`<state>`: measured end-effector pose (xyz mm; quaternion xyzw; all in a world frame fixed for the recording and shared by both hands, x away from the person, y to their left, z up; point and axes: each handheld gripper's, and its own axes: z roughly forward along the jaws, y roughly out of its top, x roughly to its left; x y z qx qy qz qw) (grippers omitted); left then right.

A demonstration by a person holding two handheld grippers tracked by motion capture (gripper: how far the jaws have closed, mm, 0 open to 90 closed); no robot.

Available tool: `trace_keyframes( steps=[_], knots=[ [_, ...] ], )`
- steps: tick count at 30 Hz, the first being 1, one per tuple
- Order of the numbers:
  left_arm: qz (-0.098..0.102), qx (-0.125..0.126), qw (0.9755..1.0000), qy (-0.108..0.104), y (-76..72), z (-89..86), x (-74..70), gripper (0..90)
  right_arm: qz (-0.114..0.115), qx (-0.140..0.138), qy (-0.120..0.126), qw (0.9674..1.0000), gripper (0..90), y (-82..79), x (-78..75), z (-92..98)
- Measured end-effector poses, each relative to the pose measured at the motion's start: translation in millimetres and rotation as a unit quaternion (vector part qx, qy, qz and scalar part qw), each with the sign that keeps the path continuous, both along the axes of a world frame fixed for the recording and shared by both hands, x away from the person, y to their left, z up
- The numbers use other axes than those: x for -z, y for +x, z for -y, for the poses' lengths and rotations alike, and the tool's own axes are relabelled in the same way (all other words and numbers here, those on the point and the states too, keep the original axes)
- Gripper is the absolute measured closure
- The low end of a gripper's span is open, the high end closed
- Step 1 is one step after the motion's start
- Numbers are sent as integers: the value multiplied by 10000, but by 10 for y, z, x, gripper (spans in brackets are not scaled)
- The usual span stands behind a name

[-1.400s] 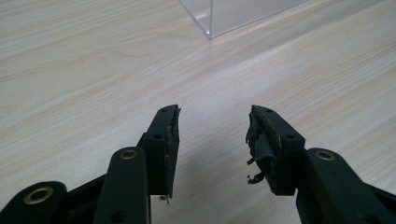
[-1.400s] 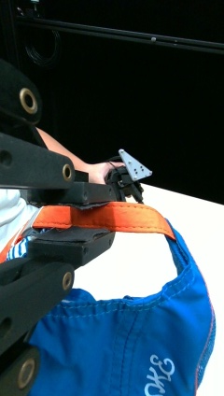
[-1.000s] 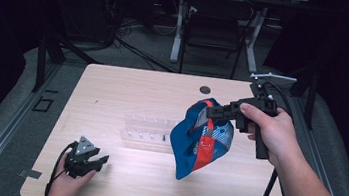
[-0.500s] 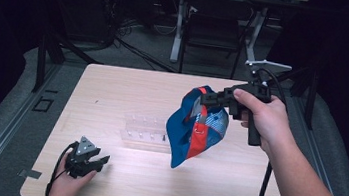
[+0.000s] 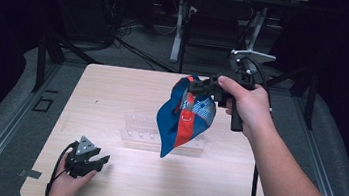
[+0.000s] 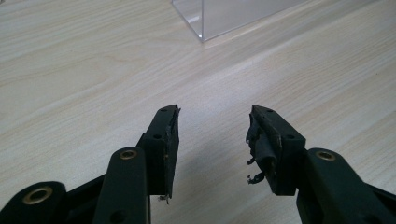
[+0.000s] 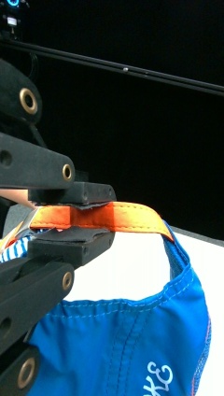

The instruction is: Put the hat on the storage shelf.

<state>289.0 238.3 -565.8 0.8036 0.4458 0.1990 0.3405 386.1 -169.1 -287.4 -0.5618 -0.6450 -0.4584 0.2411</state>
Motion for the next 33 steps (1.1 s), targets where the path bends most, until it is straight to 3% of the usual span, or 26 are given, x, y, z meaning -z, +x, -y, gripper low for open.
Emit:
trace_keyframes(
  steps=[17,29,33],
  knots=[
    [12,63,10000,-28,1,26,-6,541,51,376,-22,9993,778,229,80,-39],
    [177,223,9995,-137,-36,128,-86,549,52,621,-18,9981,778,320,181,-20],
    [333,366,9987,-123,-49,216,-181,550,57,668,58,9977,778,331,198,-19]
  ],
)
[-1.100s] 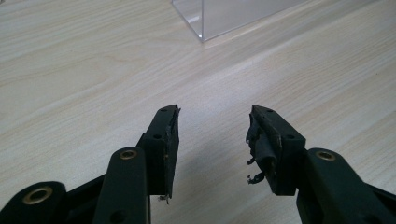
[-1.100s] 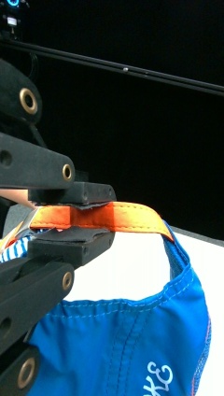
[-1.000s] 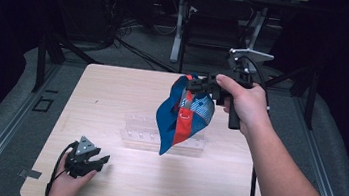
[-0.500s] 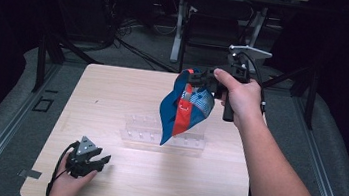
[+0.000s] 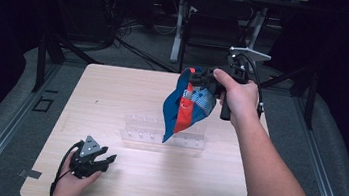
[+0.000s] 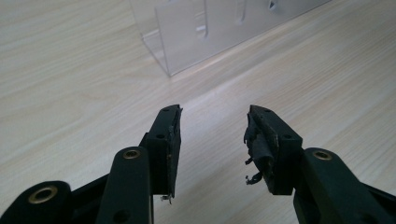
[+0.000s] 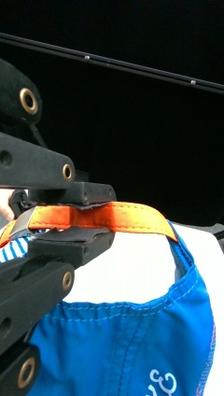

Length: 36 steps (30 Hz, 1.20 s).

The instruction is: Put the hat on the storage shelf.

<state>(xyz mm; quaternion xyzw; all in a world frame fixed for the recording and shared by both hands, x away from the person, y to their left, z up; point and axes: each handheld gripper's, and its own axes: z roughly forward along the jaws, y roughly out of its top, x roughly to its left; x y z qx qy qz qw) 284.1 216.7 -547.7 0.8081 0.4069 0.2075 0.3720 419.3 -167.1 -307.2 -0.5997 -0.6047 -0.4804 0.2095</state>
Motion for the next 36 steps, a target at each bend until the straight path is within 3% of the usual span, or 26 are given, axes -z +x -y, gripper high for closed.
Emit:
trace_keyframes(
  steps=[14,26,36],
  knots=[
    [132,209,9997,-82,36,168,-164,559,113,48,-23,9999,778,-3,-68,-23],
    [307,481,9983,-100,92,481,-312,569,24,79,-125,9999,777,11,37,25],
    [488,746,9960,-94,161,797,-494,594,-4,-120,-73,9999,777,-29,96,-67]
  ],
)
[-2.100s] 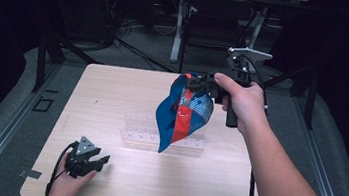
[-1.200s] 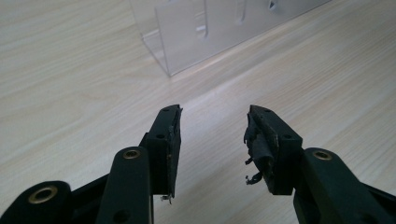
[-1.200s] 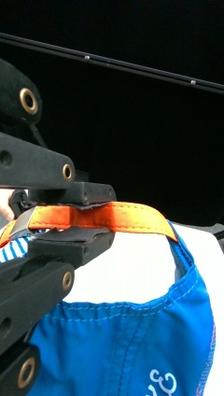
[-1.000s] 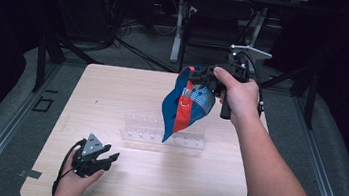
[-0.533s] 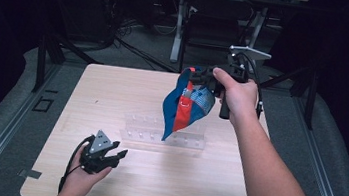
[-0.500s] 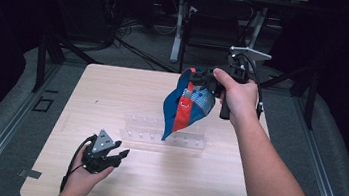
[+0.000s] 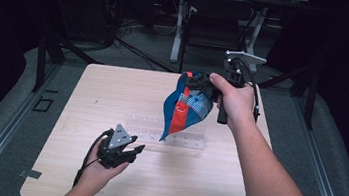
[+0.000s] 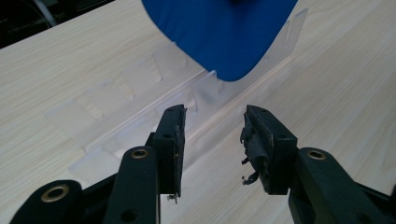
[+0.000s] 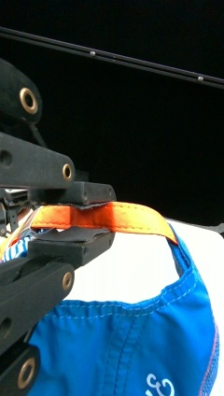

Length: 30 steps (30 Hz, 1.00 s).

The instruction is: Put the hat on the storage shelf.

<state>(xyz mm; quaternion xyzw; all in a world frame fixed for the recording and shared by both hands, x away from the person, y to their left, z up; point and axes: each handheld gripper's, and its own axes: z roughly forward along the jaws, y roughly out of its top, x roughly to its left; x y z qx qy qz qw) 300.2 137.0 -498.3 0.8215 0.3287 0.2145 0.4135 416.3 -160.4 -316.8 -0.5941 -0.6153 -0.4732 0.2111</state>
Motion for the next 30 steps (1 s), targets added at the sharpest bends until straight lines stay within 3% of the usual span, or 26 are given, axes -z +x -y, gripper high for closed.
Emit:
trace_keyframes(
  steps=[13,21,24,30],
  knots=[
    [37,174,9997,156,82,249,-40,651,-23,-90,61,9999,776,-1,35,-67],
    [-44,165,9998,79,132,297,-55,688,-28,-116,75,9999,777,-1,45,-86],
    [-35,160,9998,-64,151,329,-65,698,-21,-143,74,9999,777,-2,50,-108],
    [22,213,9997,68,161,403,-82,721,-25,-154,70,9999,776,1,56,-133]
  ],
)
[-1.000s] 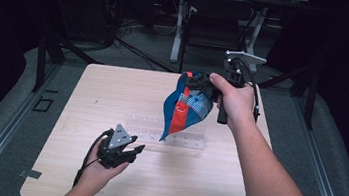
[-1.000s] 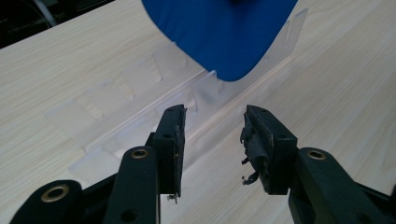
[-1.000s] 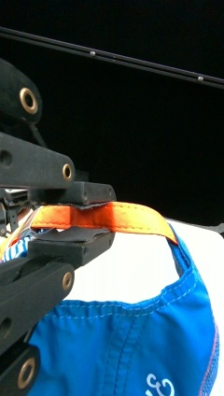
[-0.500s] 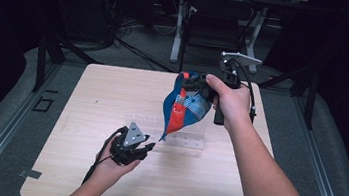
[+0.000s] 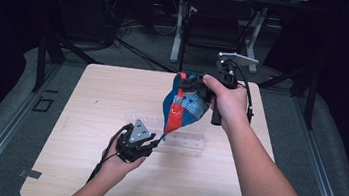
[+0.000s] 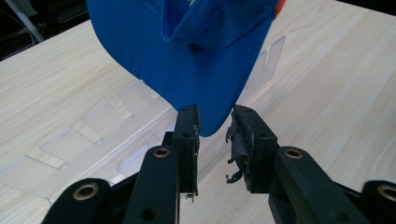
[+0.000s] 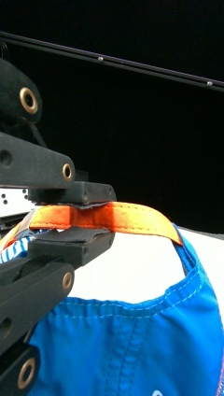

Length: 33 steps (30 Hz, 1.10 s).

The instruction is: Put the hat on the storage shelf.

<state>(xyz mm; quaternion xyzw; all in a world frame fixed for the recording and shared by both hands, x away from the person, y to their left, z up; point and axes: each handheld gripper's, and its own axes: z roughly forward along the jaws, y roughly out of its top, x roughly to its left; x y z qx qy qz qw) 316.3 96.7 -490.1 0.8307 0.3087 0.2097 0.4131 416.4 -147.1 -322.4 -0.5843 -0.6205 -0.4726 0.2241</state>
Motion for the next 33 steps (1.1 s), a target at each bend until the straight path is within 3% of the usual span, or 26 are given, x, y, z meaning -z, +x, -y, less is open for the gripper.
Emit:
trace_keyframes(
  steps=[12,26,33],
  knots=[
    [-13,97,9999,27,-11,20,1,866,-9,3,-4,10000,776,-2,9,1],
    [34,90,9999,62,-11,-33,51,881,-23,-22,-58,10000,776,14,50,-26],
    [39,34,9999,96,-2,-68,105,884,-107,-9,-57,9999,776,34,141,-56]
  ],
)
